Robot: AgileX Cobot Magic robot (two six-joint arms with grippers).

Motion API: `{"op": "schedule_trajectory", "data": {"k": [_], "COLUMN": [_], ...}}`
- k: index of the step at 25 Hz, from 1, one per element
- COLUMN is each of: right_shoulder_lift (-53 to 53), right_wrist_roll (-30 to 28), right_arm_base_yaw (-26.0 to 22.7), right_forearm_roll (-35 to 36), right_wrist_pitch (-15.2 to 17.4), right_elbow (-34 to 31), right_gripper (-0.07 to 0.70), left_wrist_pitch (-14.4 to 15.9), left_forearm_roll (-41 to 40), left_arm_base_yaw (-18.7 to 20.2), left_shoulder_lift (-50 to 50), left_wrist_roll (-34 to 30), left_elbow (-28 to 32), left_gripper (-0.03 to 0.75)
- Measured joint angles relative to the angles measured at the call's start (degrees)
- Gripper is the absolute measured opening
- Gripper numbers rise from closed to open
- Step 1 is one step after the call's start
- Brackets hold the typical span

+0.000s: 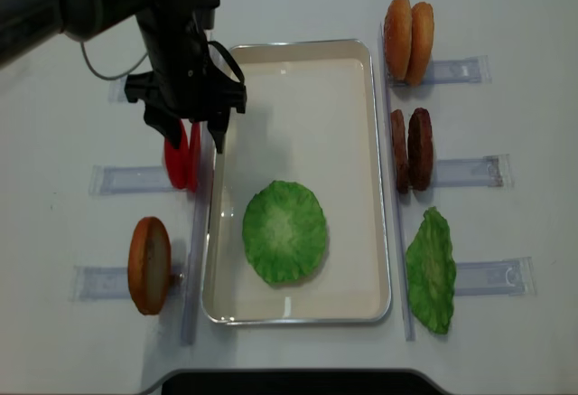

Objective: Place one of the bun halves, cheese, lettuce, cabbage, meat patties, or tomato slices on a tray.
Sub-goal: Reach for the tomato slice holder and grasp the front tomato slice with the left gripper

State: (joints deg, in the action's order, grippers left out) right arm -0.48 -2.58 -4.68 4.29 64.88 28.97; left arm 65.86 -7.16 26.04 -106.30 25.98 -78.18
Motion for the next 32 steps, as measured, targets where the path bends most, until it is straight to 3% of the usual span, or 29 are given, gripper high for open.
{"op": "schedule_trajectory", "data": {"k": [17, 24, 32], "right_shoulder_lift": [0.0, 0.0, 0.0], "right_wrist_roll": [0.0, 0.0, 0.0], "right_arm_base_yaw": [0.0, 0.0, 0.0], "right_forearm_roll": [0.0, 0.0, 0.0], "right_wrist_pitch": [0.0, 0.0, 0.0], "right_elbow": [0.0, 0.0, 0.0], "right_gripper": [0.472, 0.472, 0.472], "left_wrist_pitch": [-0.63, 0.96, 1.81], "left_forearm_roll": [-2.2, -3.13, -3.81], "left_arm_base_yaw": [0.0, 0.0, 0.0], "left_shoulder_lift": [-2.29, -2.89, -2.89], "left_wrist_roll": [0.0, -0.96, -2.01], "left_elbow": [0.0, 0.0, 0.0], "left_gripper": [0.515, 0.473, 0.313]}}
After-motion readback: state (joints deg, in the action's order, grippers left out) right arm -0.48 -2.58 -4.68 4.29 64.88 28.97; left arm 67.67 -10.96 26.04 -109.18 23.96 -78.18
